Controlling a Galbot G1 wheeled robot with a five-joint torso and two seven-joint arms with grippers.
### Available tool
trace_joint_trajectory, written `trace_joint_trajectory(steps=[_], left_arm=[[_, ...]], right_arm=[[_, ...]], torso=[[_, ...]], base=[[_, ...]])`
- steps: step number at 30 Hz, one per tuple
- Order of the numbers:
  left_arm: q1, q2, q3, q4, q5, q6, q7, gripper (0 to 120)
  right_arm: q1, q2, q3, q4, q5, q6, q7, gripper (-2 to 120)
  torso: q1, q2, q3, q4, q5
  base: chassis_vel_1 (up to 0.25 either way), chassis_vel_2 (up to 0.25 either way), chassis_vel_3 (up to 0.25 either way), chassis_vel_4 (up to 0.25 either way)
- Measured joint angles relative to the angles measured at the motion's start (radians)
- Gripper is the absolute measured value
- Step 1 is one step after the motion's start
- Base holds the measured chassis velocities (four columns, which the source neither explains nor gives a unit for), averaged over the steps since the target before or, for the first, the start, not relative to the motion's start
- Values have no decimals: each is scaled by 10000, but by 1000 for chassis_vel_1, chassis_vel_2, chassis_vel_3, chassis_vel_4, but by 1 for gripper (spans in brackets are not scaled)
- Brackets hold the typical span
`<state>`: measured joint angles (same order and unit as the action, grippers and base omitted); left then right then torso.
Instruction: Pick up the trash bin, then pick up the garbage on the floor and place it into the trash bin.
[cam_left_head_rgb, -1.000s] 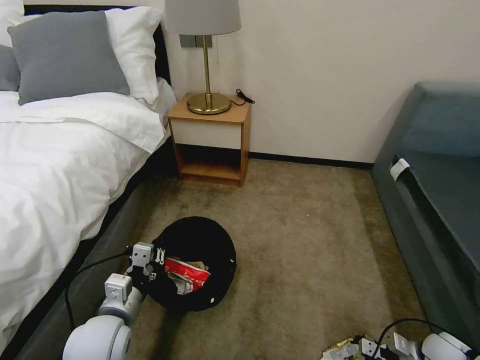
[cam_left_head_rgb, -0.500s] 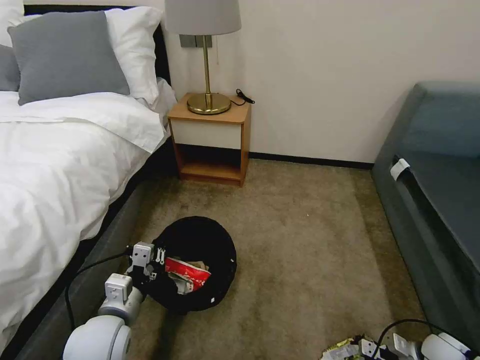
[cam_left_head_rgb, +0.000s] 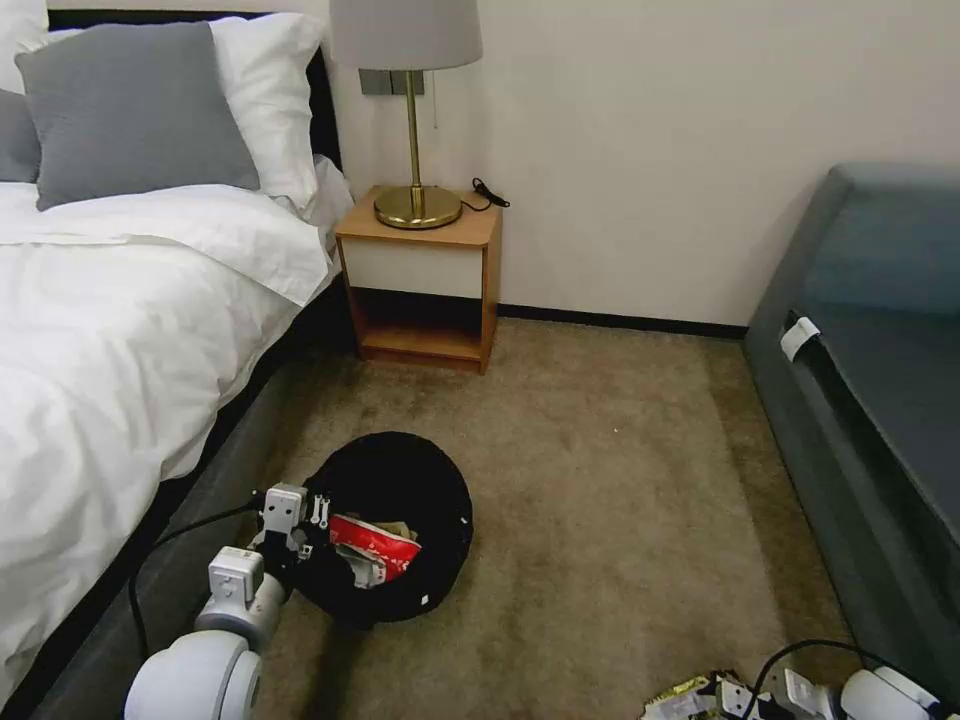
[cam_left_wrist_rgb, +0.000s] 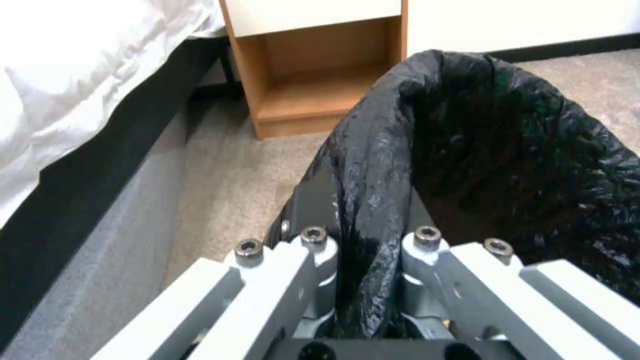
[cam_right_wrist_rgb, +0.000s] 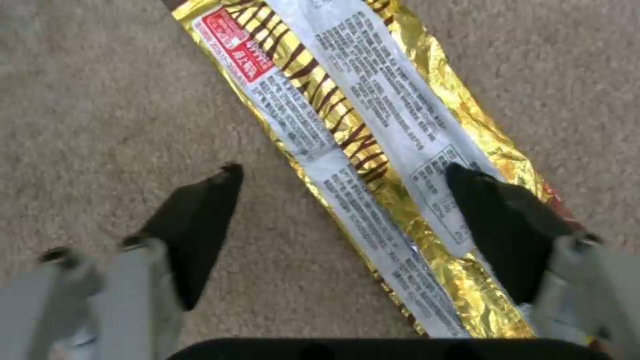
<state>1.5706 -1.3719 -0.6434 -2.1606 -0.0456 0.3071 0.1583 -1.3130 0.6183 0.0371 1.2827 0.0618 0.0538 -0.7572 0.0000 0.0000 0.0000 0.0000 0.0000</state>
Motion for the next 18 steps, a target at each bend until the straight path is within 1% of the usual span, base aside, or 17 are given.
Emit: trace_joint_trajectory(steps=[1, 3, 4, 6, 7, 8, 9, 10, 12, 13, 14, 15, 16, 17, 18], left_arm=[[0, 0, 0, 0, 0, 0, 0, 7], [0, 7, -5, -3, -5, 0, 0, 7], [0, 7, -5, -3, -5, 0, 0, 7], [-4, 8, -6, -3, -8, 0, 0, 7], [-8, 5, -6, -2, -9, 0, 0, 7], [-8, 5, -6, -2, -9, 0, 0, 7], [-15, 0, -5, 6, -10, 0, 0, 7], [-15, 0, -5, 6, -10, 0, 0, 7], [-16, -5, -4, 25, -10, 0, 0, 7], [-16, -5, -4, 25, -10, 0, 0, 7], [-17, -6, -4, 25, -11, 0, -1, 7], [-17, -5, -5, 29, -12, 0, -1, 7], [-16, -6, -5, 33, -12, 0, -2, 7], [-16, -6, -5, 33, -12, 0, -2, 7], [-16, -8, -5, 34, -12, 0, -2, 7]], right_arm=[[0, 0, 0, 0, 0, 0, 0, 76], [2, 1, 0, 3, 0, 3, -21, 64], [2, 1, 0, 3, 0, 3, -21, 64], [10, 0, 6, 12, 6, 7, -32, 54], [13, 0, 9, 15, 7, 8, -34, 51], [13, 0, 9, 15, 7, 8, -34, 51], [18, -2, 11, 19, 9, 9, -37, 44], [18, -2, 11, 19, 9, 9, -37, 44], [36, -3, 11, 20, 10, 10, -53, 33], [36, -3, 11, 20, 10, 10, -53, 33], [40, -3, 11, 21, 10, 12, -57, 29], [49, 3, 9, 21, 10, 18, -63, 22], [57, 9, 6, 21, 10, 22, -66, 19], [57, 9, 6, 21, 10, 22, -66, 19], [64, 14, 4, 21, 10, 28, -69, 14]], torso=[[0, 0, 0, 0, 0], [0, 0, 0, 0, 0], [0, 0, 0, 0, 0], [0, 0, 0, 0, 0], [0, 0, 0, 0, 0], [0, 0, 0, 0, 0], [0, 0, 0, 0, 0], [0, 0, 0, 0, 0], [0, 0, 0, 0, 0], [0, 0, 0, 0, 0], [0, 0, 0, 0, 0], [0, 0, 0, 0, 0], [0, 0, 0, 0, 0], [0, 0, 0, 0, 0], [0, 0, 0, 0, 0]], base=[[0, 0, 0, 0], [0, 0, 0, 0], [0, 0, 0, 0], [0, 0, 0, 0], [0, 0, 0, 0], [0, 0, 0, 0], [0, 0, 0, 0], [0, 0, 0, 0], [0, 0, 0, 0], [0, 0, 0, 0], [0, 0, 0, 0], [0, 0, 0, 0], [0, 0, 0, 0], [0, 0, 0, 0], [0, 0, 0, 0]])
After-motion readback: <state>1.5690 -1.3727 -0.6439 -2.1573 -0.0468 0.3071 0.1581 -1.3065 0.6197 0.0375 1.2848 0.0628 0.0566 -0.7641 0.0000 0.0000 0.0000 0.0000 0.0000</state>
